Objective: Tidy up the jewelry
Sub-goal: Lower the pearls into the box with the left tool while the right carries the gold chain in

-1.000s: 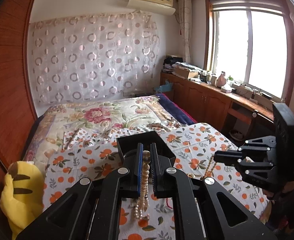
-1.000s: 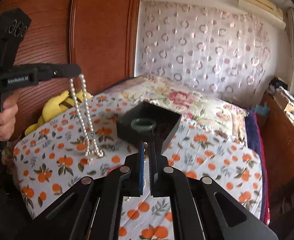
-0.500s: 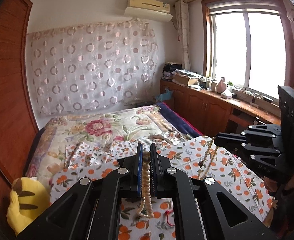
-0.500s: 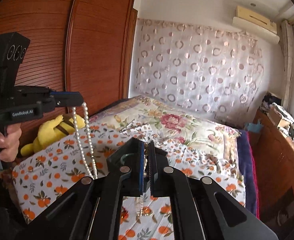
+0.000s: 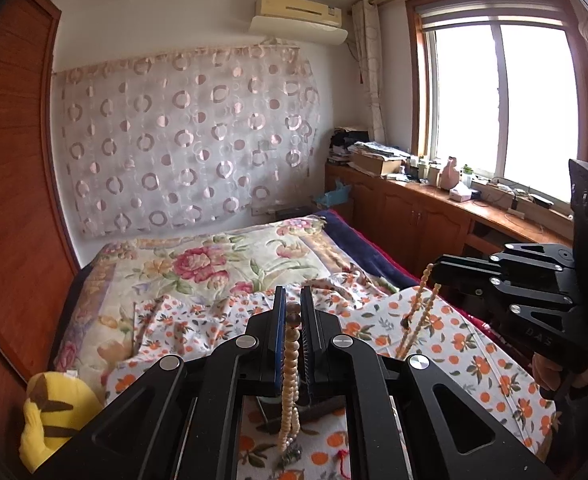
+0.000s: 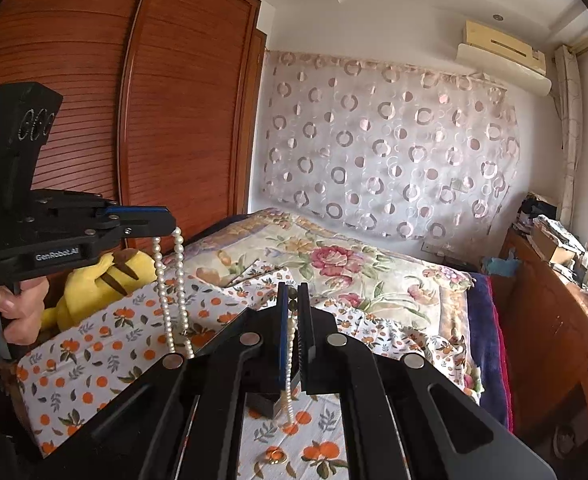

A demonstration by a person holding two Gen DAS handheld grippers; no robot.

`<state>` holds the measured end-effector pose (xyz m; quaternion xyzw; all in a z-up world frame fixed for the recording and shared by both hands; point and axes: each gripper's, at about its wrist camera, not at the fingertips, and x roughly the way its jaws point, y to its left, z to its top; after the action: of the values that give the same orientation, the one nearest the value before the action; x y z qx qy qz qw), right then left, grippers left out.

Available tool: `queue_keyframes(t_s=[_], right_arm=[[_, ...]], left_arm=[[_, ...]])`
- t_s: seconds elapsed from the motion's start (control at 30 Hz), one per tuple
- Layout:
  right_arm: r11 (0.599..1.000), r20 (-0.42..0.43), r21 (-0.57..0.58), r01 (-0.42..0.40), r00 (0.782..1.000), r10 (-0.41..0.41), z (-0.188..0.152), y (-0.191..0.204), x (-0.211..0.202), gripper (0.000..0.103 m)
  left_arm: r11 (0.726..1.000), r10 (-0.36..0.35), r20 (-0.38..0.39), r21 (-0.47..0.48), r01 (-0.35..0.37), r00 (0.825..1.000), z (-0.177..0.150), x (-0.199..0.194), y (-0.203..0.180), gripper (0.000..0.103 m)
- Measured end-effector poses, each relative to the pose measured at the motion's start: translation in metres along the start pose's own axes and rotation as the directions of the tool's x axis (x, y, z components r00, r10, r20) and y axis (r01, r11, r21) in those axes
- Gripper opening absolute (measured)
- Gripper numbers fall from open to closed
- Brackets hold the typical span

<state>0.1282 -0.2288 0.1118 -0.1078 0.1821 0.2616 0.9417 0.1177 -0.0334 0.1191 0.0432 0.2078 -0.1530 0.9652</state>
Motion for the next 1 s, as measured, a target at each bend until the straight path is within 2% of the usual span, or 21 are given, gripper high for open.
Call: queue_keyframes(t_s=[0.6, 0.83, 1.0], right_arm=[[1.000, 0.010, 0.010, 0.025, 1.000, -0.025, 0.015, -0.020, 0.015, 0.005], [0.999, 0.029, 0.006, 0.034, 0.999, -0.034, 0.025, -0.021, 0.019, 0.005], [0.999, 0.038, 0.008, 0.041, 0.998, -0.041, 0.032, -0.021, 0.027, 0.005]], left_arm=[[0.996, -0.036, -0.048, -0.085, 0.031, 0.998, 0.029, 0.047, 0.025, 0.006], [0.995, -0.044, -0.124, -0.099, 0.032, 0.991, 0.004, 0.068, 0.029, 0.006], [0.994, -0.053, -0.148, -0.105, 0.038, 0.988, -0.009, 0.072, 0.030, 0.006]])
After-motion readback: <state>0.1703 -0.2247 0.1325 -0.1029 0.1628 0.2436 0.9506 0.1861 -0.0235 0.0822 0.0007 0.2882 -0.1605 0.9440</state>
